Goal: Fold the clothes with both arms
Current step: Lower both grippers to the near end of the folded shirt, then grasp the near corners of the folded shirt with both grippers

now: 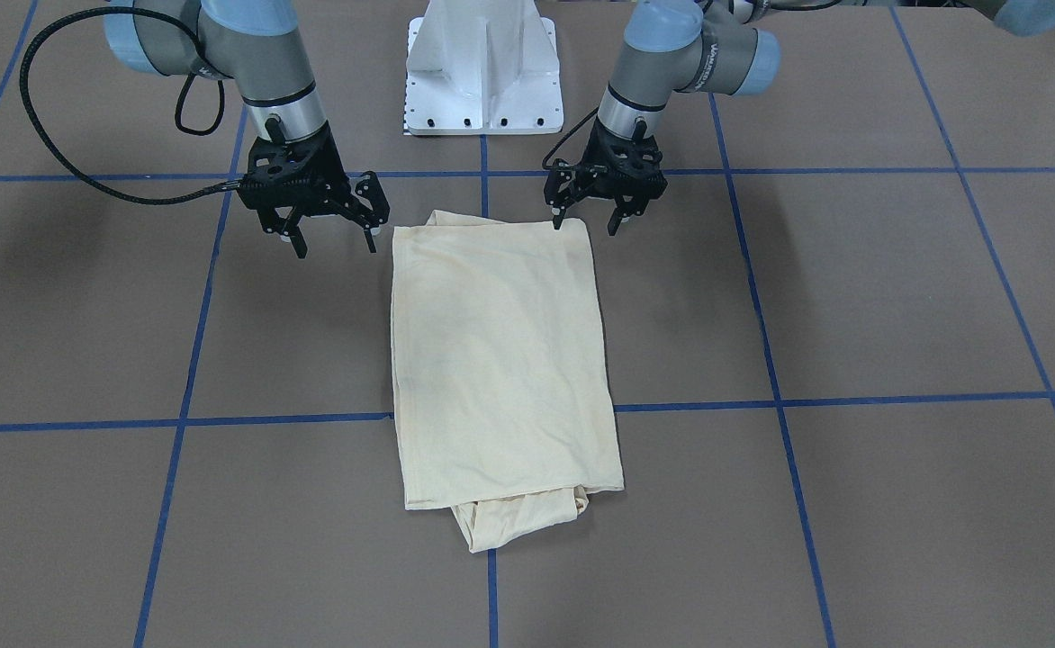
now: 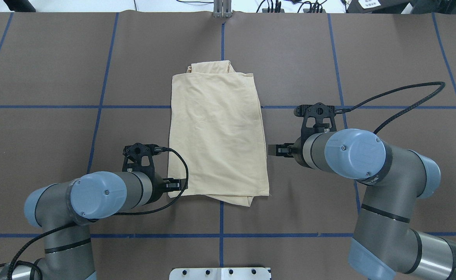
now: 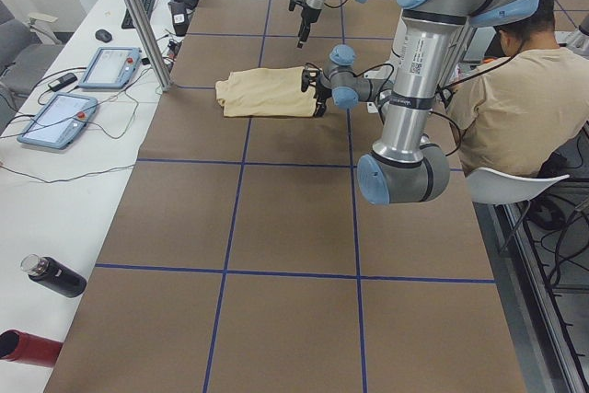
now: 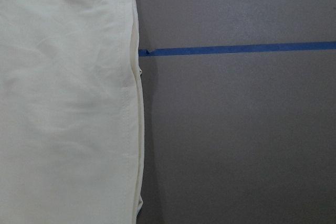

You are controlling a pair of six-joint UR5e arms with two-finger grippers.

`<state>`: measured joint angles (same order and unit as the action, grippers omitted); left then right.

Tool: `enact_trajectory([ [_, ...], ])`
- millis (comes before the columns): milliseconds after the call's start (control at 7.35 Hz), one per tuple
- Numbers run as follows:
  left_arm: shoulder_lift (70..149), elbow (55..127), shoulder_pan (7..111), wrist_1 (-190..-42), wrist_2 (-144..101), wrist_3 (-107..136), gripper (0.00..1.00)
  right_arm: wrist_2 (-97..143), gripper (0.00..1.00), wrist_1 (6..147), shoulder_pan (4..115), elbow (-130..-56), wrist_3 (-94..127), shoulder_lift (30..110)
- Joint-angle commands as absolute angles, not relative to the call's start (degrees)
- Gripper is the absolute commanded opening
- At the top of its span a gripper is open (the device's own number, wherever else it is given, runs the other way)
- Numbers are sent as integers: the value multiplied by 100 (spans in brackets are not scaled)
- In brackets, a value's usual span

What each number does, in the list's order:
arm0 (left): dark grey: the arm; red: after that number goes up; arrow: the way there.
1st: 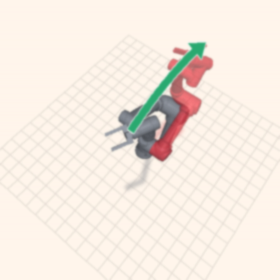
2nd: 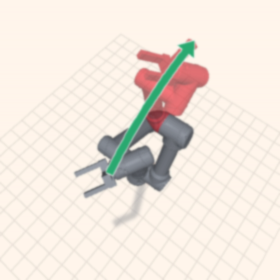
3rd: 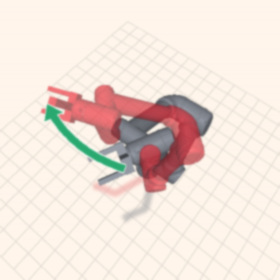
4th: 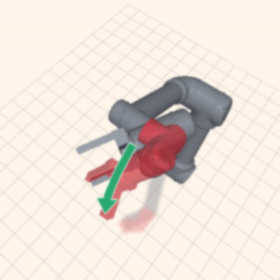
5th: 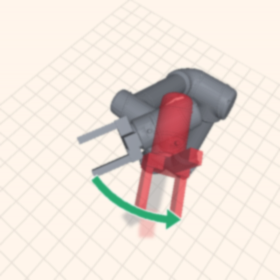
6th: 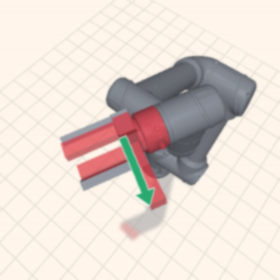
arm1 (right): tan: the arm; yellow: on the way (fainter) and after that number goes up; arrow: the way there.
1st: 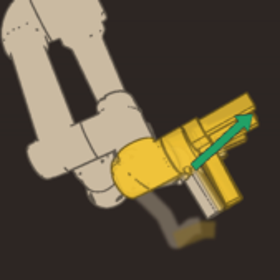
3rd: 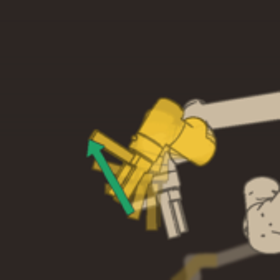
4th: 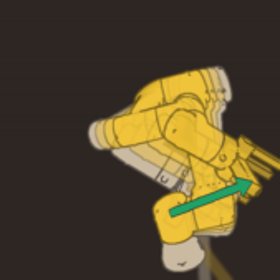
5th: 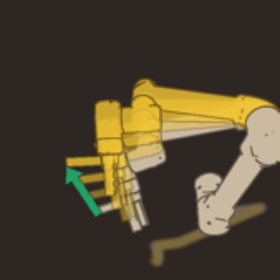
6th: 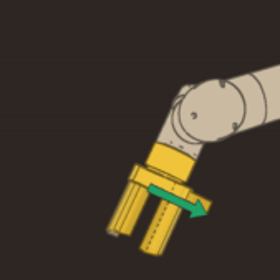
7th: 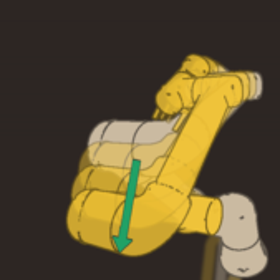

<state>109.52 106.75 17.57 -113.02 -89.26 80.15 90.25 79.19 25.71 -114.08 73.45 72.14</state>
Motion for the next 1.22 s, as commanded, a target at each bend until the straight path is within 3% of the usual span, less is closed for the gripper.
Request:
enact_trajectory([
  [0, 10986, 10547, 1705, -11285, -8938, 8007, 63, 9018, 100, 7901, 2558, -11400, 7348, 7216],
  [1089, 11162, 10336, 1626, -11294, -8956, 8016, 59, 9018, 100, 7901, 2531, -11364, 7348, 7216],
])
